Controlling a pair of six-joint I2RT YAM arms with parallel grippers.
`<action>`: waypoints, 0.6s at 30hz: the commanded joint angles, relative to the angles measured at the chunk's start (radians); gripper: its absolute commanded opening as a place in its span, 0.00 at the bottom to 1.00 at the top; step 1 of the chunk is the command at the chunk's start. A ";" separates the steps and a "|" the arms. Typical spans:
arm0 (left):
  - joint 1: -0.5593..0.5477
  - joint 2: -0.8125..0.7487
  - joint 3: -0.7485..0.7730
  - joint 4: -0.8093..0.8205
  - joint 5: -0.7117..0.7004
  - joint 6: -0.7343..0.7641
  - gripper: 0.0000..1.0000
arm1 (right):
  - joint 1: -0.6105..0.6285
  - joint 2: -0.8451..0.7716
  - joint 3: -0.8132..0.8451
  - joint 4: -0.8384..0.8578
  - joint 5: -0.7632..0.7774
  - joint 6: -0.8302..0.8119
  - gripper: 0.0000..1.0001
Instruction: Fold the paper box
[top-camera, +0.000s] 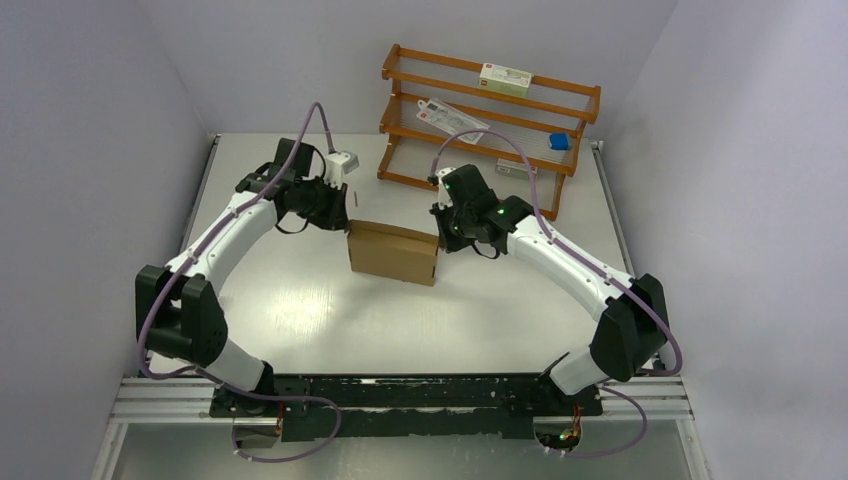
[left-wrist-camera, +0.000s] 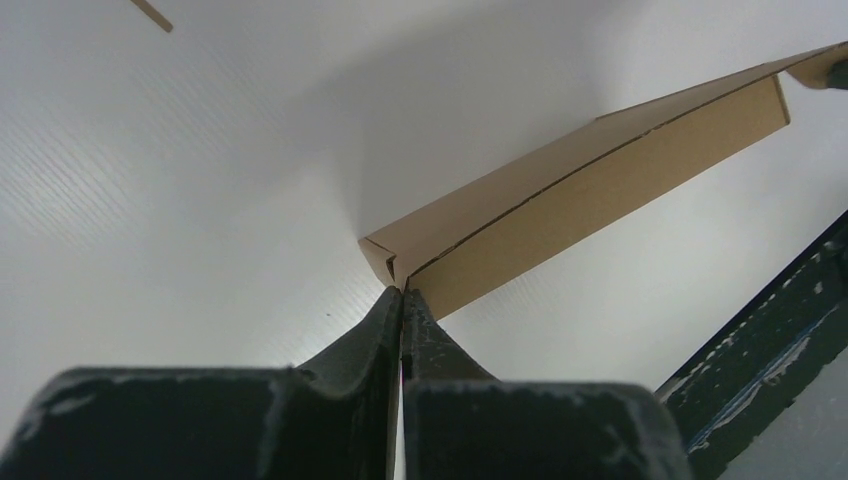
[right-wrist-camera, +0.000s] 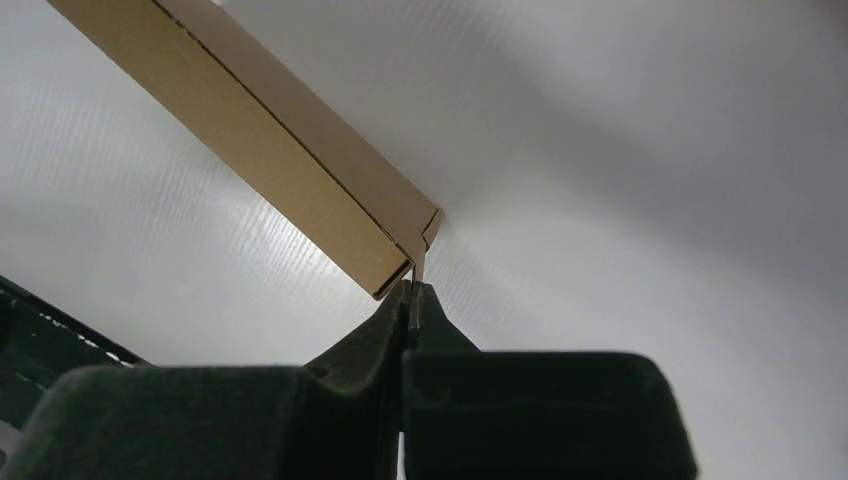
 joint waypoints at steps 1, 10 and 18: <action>-0.031 -0.066 -0.065 0.058 0.038 -0.125 0.05 | 0.013 -0.027 -0.002 0.010 0.025 0.127 0.00; -0.083 -0.166 -0.188 0.185 -0.031 -0.330 0.05 | 0.057 -0.014 -0.016 0.027 0.107 0.315 0.00; -0.111 -0.197 -0.248 0.231 -0.077 -0.397 0.05 | 0.089 -0.032 -0.049 0.059 0.218 0.377 0.00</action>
